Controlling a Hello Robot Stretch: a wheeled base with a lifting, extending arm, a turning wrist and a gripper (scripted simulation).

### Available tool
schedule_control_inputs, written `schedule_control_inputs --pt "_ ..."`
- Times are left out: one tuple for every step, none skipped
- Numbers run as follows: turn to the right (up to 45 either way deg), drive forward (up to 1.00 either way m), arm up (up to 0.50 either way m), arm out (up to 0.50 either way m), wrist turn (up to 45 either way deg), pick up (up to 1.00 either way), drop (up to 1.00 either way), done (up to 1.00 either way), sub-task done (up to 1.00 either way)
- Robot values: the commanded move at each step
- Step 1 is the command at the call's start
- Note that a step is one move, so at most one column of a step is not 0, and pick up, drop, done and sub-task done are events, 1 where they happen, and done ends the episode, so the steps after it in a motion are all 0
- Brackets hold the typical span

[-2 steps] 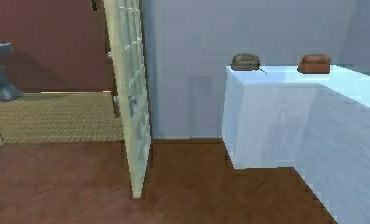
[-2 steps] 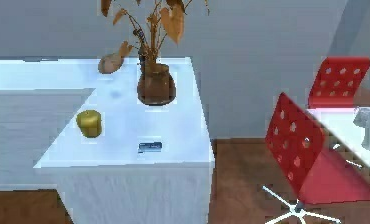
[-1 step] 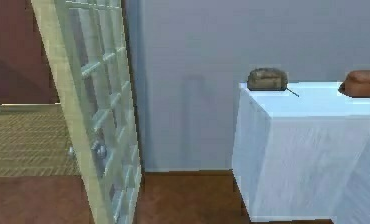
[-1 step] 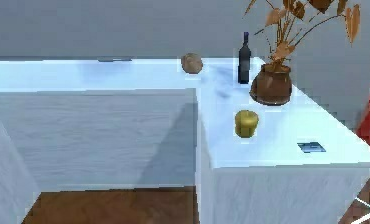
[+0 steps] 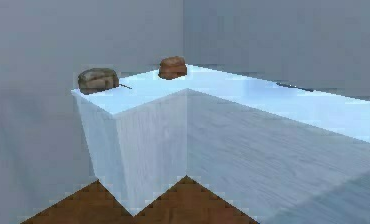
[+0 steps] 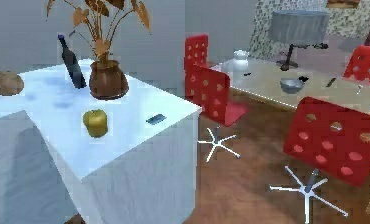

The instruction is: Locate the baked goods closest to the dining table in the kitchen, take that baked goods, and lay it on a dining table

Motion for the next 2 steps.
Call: schedule_control_inputs --pt "0.0 0.45 0.0 0.0 0.0 0.0 0.0 0.0 0.0" --pt "-24.0 0.0 0.0 0.0 0.0 0.0 0.0 0.0 0.0"
